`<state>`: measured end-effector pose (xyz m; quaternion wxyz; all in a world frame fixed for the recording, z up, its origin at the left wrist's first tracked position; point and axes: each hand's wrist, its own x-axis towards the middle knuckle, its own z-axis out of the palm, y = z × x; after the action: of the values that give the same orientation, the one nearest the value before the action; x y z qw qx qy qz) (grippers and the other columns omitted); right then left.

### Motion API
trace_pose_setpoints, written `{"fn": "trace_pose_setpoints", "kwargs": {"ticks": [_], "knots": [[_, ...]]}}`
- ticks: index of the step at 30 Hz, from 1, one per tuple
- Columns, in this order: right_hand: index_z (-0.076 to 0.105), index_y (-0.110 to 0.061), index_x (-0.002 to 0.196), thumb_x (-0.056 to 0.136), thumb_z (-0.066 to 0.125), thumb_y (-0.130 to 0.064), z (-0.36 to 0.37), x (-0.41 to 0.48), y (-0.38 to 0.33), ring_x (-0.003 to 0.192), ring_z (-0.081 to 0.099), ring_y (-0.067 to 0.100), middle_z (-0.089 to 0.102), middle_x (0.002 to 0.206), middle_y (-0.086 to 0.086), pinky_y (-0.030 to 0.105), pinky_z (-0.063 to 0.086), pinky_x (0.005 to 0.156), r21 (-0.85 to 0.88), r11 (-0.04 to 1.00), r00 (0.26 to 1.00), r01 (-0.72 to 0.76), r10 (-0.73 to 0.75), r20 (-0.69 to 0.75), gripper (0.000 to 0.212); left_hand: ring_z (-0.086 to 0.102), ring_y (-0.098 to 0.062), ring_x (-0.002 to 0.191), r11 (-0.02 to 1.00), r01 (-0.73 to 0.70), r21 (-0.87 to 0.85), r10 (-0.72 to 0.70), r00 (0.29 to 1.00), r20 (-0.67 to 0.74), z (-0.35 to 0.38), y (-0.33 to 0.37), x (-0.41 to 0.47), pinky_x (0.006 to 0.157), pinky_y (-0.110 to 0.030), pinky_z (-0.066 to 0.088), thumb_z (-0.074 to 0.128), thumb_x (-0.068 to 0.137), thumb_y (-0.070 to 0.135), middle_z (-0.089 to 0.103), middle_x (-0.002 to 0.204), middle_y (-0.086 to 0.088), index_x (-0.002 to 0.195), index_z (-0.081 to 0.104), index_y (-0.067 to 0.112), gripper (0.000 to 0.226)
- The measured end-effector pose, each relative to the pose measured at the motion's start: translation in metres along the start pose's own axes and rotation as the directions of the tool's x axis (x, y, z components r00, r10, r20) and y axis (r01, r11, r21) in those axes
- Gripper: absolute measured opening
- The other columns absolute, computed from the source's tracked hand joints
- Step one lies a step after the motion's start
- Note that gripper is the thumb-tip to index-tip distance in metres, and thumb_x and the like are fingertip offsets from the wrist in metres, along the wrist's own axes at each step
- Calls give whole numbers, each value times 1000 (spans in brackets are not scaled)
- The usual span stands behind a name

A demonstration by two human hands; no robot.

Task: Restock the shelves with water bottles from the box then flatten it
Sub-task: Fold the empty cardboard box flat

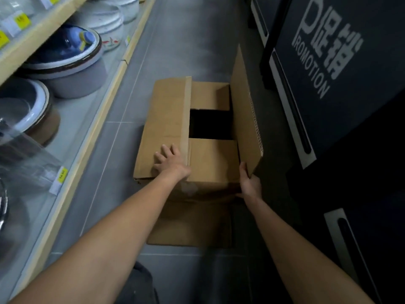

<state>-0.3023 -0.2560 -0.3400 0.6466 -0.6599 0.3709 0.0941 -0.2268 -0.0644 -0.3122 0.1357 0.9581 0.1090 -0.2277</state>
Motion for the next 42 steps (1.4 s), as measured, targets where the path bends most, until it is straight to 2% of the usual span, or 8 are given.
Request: {"fn": "trace_pose_setpoints", "kwargs": {"ticks": [9, 12, 16, 21, 29, 34, 39, 42], "knots": [[55, -19, 106, 91, 48, -55, 5, -9, -11, 110, 56, 28, 56, 112, 6, 47, 51, 94, 78, 992, 992, -96, 102, -78, 40, 42, -30, 129, 885, -177, -430, 31, 945, -326, -34, -36, -12, 103, -39, 35, 44, 94, 29, 41, 144, -9, 143, 33, 15, 52], [52, -21, 91, 90, 49, -55, 15, -20, -21, 90, 59, 21, 55, 95, 2, 43, 52, 91, 99, 993, 991, -63, 74, -109, 34, 55, -26, 94, 785, -205, -585, -90, 896, -434, -65, -59, -27, 77, -31, 39, 39, 98, 28, 61, 101, -8, 108, 57, 10, 27], [54, -17, 108, 88, 52, -57, 23, -27, -42, 91, 60, 21, 57, 101, 4, 36, 51, 79, 118, 992, 982, -42, 62, -176, 45, 44, -20, 70, 627, -137, -767, -284, 876, -389, -81, -107, -35, 59, -28, 32, 42, 97, 33, 43, 67, -2, 65, 43, 15, 37], [54, -8, 120, 90, 47, -58, 15, -20, -60, 104, 59, 30, 59, 116, 15, 40, 48, 85, 125, 991, 966, 54, -20, -257, 59, 58, -30, 108, 194, -25, -981, -452, 885, -112, -84, -153, -31, 96, -50, 48, 53, 90, 44, 62, 118, -10, 112, 58, 17, 35], [49, -18, 130, 81, 58, -63, 6, -17, -55, 103, 56, 20, 54, 110, 1, 41, 50, 95, 398, 916, 945, -42, 166, -283, 67, 57, -31, 114, -57, 15, -998, -536, 843, 43, -74, -180, -20, 95, -56, 46, 58, 93, 30, 55, 129, -9, 133, 39, 9, 49], [46, -18, 131, 74, 55, -75, 0, -5, -56, 105, 57, 27, 55, 117, 6, 44, 50, 95, 463, 880, 928, -100, 250, -276, 81, 54, -29, 118, 12, 65, -998, -598, 800, 45, -72, -181, -7, 89, -52, 51, 58, 90, 36, 52, 135, -4, 134, 39, 13, 53], [41, -18, 135, 79, 51, -72, -5, 5, -50, 111, 54, 29, 53, 123, 9, 42, 50, 93, 449, 888, 938, -95, 232, -259, 80, 48, -32, 124, 272, 188, -944, -641, 767, -32, -70, -185, 3, 89, -47, 52, 50, 94, 37, 44, 142, -9, 137, 39, 7, 53], [36, -17, 140, 81, 49, -72, -12, 13, -47, 119, 50, 32, 49, 131, 11, 43, 48, 96, 449, 887, 940, -105, 236, -246, 82, 50, -40, 120, 559, 288, -778, -640, 746, -184, -67, -189, 7, 97, -48, 46, 42, 98, 36, 48, 138, -18, 132, 45, 0, 50]]}}
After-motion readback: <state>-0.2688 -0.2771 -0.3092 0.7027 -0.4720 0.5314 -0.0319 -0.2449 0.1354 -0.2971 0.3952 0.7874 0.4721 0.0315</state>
